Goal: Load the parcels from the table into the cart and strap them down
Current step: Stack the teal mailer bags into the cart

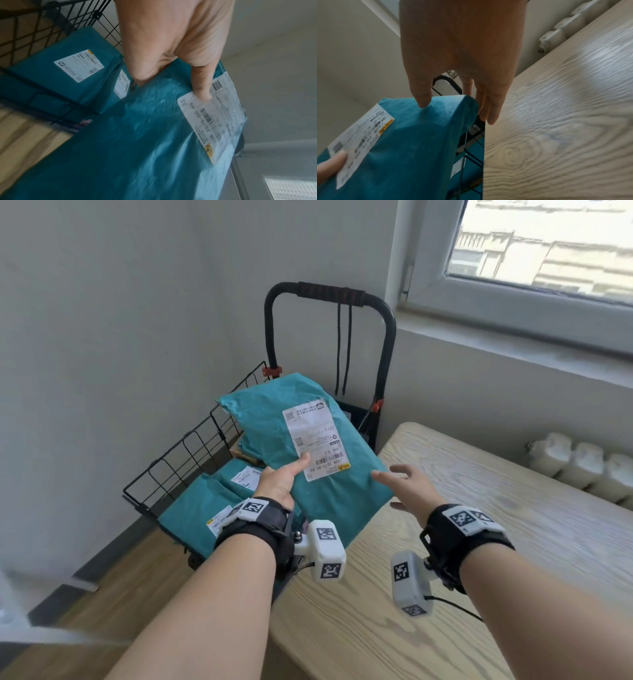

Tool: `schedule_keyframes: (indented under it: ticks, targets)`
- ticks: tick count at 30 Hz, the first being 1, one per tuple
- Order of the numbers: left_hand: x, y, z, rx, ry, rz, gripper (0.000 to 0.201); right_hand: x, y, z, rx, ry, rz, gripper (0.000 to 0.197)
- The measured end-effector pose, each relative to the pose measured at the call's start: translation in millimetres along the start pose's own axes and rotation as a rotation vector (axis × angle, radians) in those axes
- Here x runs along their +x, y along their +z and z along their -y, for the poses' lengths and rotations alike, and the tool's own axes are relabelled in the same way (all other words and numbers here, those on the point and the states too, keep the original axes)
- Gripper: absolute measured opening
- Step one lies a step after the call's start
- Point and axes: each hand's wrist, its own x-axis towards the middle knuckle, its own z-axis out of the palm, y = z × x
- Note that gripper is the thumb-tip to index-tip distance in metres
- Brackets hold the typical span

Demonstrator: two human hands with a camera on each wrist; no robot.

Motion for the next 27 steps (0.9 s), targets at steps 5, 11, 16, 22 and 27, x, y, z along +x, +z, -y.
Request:
schedule_keyframes:
  ticks: [5,11,16,22,27]
  targets:
    - [29.8,-14.7,-19.2,-0.034,-0.012,-0.057,0.054,27.7,28.0,15.5,0.019,0.012,0.067,0.072]
    - [89.6,-47.9,-35.7,-0.090,-0.113,-0.066,0.099,57.9,62.9,37.6,0.191,0.056,0.033,0.089]
    - [109.8,-59.0,-67.3,-0.073,-0.157,-0.013,0.050,81.8,98.4,48.1,0.191,0.085,-0.012,0.090]
    - [158.3,-83.9,-97.2,-0.054,-0.215,0.053,0.035,107.4,170.9,68.9,0.390,0.143,0.010,0.073]
    - [197.6,-106.9,-118.1,0.014,-0.275,0.079,0.026,130.6,215.1,79.9,0.539,0.174,-0.064,0.038]
